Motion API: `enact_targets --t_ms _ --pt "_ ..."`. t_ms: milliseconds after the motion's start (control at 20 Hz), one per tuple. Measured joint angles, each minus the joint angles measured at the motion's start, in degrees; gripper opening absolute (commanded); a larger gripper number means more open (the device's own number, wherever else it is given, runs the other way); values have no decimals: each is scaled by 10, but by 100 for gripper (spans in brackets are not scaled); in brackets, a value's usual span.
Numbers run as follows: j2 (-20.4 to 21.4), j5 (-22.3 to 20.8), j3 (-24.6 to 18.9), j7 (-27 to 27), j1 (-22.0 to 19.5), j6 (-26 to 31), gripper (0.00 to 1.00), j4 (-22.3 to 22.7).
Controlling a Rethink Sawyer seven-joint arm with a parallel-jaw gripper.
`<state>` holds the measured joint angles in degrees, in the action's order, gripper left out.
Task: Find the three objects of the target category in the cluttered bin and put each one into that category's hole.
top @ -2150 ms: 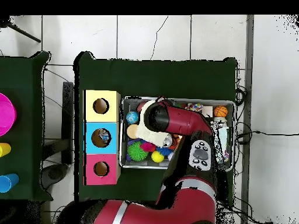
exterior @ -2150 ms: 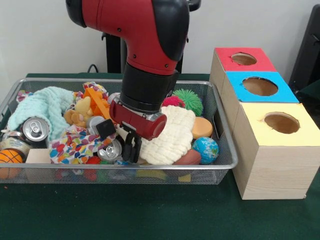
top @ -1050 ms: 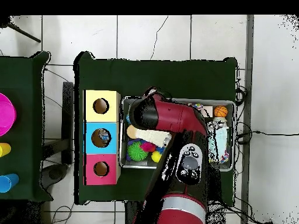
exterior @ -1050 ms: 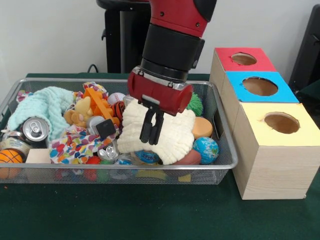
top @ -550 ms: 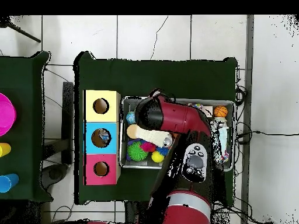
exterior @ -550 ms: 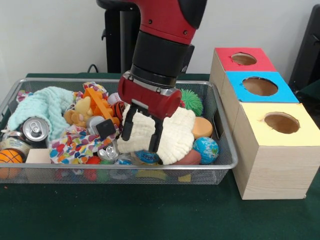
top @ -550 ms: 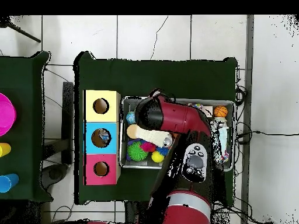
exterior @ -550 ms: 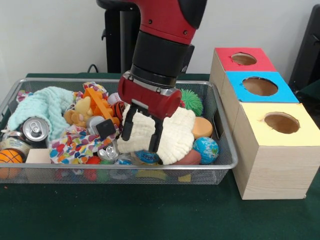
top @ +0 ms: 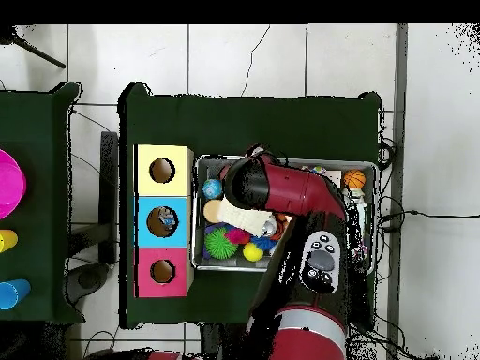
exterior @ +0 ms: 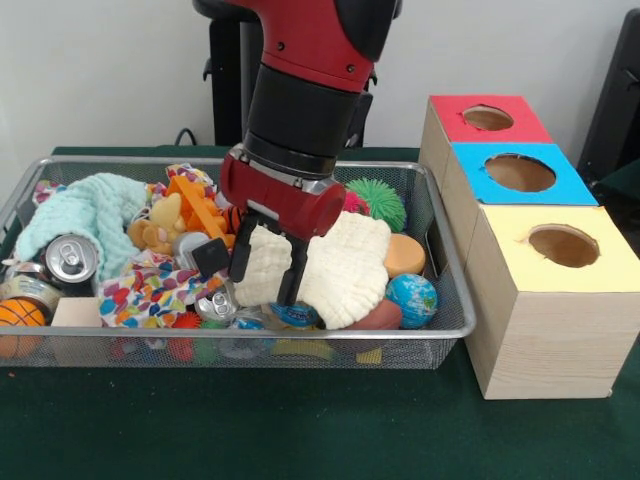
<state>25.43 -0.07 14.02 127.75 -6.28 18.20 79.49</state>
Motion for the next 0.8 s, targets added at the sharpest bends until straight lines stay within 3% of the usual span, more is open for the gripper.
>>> enact_targets --t_ms 800 --pt "-48 0 0 0 -14 0 100 0"
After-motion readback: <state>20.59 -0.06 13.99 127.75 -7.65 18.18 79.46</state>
